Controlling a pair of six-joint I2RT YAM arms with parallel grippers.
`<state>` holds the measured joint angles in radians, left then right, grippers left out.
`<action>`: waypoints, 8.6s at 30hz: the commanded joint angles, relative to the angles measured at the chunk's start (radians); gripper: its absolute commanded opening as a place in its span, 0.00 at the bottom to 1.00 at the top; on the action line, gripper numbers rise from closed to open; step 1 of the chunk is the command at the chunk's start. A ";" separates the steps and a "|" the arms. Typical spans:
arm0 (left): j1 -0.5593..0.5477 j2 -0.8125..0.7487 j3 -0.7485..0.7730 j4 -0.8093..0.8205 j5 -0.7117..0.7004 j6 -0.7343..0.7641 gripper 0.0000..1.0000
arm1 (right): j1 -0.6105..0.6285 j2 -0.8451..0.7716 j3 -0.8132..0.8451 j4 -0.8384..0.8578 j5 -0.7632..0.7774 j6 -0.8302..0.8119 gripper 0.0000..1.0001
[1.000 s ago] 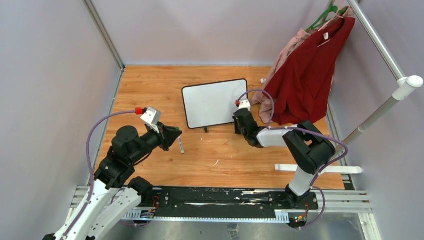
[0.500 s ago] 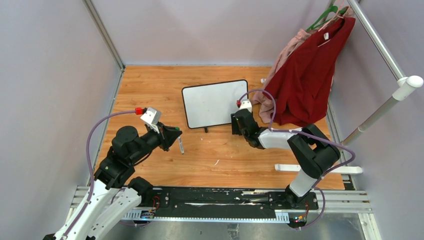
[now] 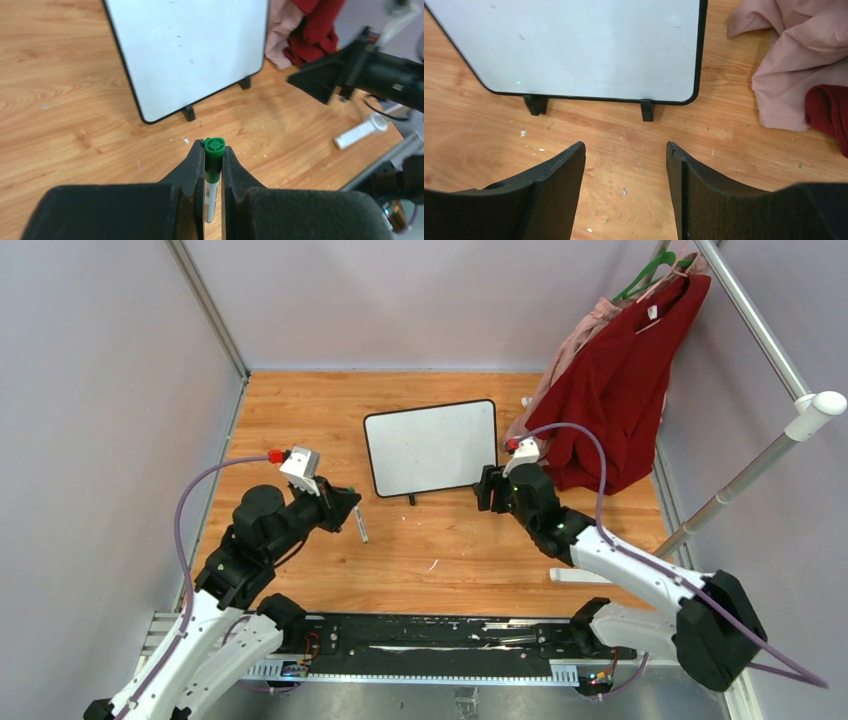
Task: Write a sentence on the whiteboard
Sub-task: Adjust the whiteboard at the center of the board, then open the whiteboard marker at the center of the board, then place the pen cap at the center of the board, then adjust the whiteboard marker.
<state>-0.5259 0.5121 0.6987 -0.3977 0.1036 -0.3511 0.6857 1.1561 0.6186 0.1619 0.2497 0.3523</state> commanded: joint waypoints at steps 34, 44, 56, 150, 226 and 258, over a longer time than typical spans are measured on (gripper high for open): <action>-0.003 0.009 -0.142 0.425 0.169 -0.485 0.00 | 0.318 0.073 0.193 0.332 -0.555 0.291 0.65; -0.003 -0.012 -0.137 0.427 0.179 -0.501 0.00 | 0.322 0.144 0.236 0.379 -0.605 0.340 0.40; -0.003 -0.023 -0.123 0.437 0.148 -0.542 0.00 | 0.325 0.097 0.185 0.379 -0.617 0.326 0.00; -0.329 0.997 0.055 0.108 -0.179 -0.339 0.32 | 0.334 -0.607 -0.033 -0.476 0.114 -0.024 0.00; -0.329 0.183 0.071 0.546 0.519 -0.181 0.52 | 0.349 -0.273 0.420 -0.365 -0.853 -0.151 0.00; -0.329 0.202 0.064 0.559 0.579 -0.206 0.23 | 0.359 -0.273 0.414 -0.365 -0.823 -0.170 0.00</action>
<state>-0.8482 0.7120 0.7425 0.1307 0.6514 -0.5510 1.0283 0.8928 1.0054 -0.2028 -0.5762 0.1989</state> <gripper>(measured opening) 0.255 0.065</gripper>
